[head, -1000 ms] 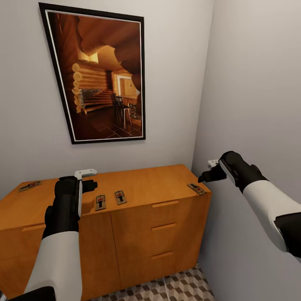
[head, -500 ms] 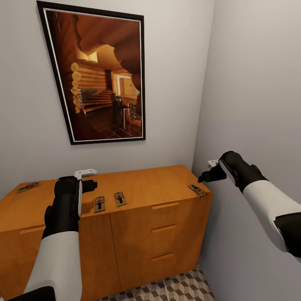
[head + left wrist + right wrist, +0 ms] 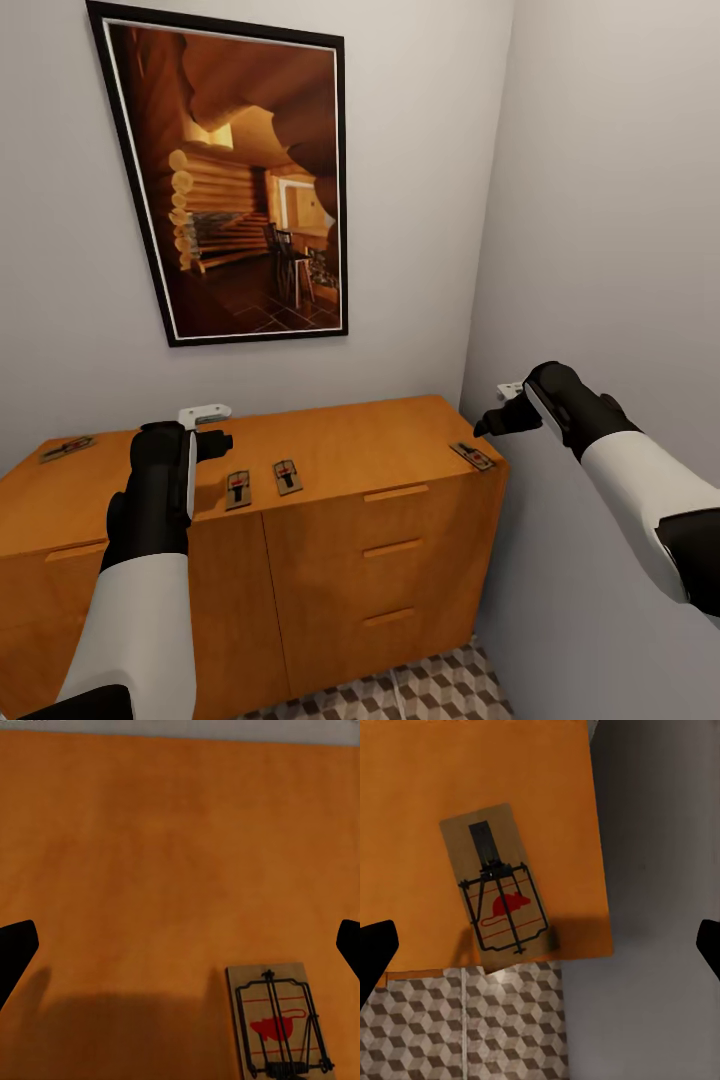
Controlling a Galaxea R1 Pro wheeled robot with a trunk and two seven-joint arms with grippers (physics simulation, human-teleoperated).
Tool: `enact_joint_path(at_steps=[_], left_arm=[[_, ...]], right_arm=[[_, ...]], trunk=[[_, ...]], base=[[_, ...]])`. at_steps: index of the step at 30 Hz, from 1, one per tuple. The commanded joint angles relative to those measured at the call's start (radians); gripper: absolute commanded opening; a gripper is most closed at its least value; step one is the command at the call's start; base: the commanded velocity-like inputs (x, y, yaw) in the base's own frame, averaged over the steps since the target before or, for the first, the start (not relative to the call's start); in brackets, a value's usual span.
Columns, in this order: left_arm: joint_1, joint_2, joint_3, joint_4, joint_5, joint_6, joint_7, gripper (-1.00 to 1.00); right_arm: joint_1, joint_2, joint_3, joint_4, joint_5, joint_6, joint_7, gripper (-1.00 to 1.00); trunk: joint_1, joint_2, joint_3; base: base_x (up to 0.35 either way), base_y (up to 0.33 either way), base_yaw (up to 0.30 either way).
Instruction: Take the four mousetraps from the cabinet in the bathroom and place them on the bathroom floor. Make sure all four end up on the same floor surface, and ensure that at least two of them are either under or directly next to the same bathroom sink.
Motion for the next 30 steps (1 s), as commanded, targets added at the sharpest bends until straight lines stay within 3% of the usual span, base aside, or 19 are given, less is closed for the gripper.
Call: enact_joint_path(at_steps=[1,30], left_arm=[[-0.001,-0.001,0.002,-0.001,-0.008,0.003,-0.009,1.0],[-0.001,0.0,0.002,-0.002,-0.009,0.003,-0.009,1.0]], right_arm=[[-0.001,-0.001,0.007,-0.001,-0.001,0.003,0.003,1.0],[-0.001,-0.001,0.007,-0.001,0.0,0.003,-0.001,1.0]], trunk=[[0.0,-0.001,-0.001],[0.0,-0.001,-0.001]], base=[[0.058,0.0,0.0],[0.038,0.0,0.0]])
